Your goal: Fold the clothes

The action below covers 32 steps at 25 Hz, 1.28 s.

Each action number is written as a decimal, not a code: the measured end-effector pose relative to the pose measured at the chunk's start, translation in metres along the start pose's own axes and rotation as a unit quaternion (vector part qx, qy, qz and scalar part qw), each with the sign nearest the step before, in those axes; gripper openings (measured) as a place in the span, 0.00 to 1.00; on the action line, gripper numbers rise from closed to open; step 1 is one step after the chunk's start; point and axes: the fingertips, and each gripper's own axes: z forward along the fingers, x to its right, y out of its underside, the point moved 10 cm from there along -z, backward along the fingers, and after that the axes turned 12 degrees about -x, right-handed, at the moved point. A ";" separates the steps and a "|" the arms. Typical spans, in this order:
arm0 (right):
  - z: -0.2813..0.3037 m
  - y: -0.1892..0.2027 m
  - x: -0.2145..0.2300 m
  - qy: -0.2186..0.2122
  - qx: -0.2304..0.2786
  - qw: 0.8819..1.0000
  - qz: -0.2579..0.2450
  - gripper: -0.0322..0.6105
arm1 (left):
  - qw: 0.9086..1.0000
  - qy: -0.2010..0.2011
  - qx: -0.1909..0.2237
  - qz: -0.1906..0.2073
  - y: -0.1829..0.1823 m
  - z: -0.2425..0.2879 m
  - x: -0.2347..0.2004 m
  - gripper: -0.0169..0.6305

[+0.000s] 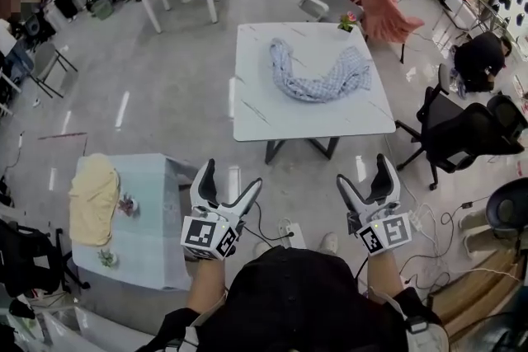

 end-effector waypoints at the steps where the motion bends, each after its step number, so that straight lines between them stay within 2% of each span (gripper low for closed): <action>1: 0.001 0.000 -0.005 0.003 -0.001 1.000 0.005 0.76 | 1.000 0.004 0.001 0.000 0.000 -0.001 -0.005 0.79; 7: 0.001 -0.003 -0.015 0.033 -0.008 0.999 0.018 0.76 | 1.000 0.014 -0.007 0.004 0.006 0.004 -0.030 0.79; 12: 0.020 0.000 0.012 0.033 -0.014 0.999 0.008 0.76 | 1.000 0.010 -0.012 0.008 0.008 0.035 -0.031 0.79; 16: 0.046 0.003 0.059 0.017 -0.002 1.000 0.013 0.76 | 1.000 -0.003 -0.017 0.020 0.000 0.076 -0.013 0.79; 25: 0.094 -0.008 0.202 -0.045 0.004 0.999 0.019 0.76 | 0.998 -0.055 -0.022 0.031 -0.034 0.187 0.051 0.79; 28: 0.095 -0.014 0.244 -0.055 0.003 0.998 0.014 0.76 | 0.998 -0.052 -0.024 0.027 -0.039 0.225 0.077 0.79; 32: 0.097 -0.015 0.284 -0.045 0.006 0.999 0.024 0.76 | 0.998 -0.043 -0.032 0.026 -0.042 0.265 0.099 0.79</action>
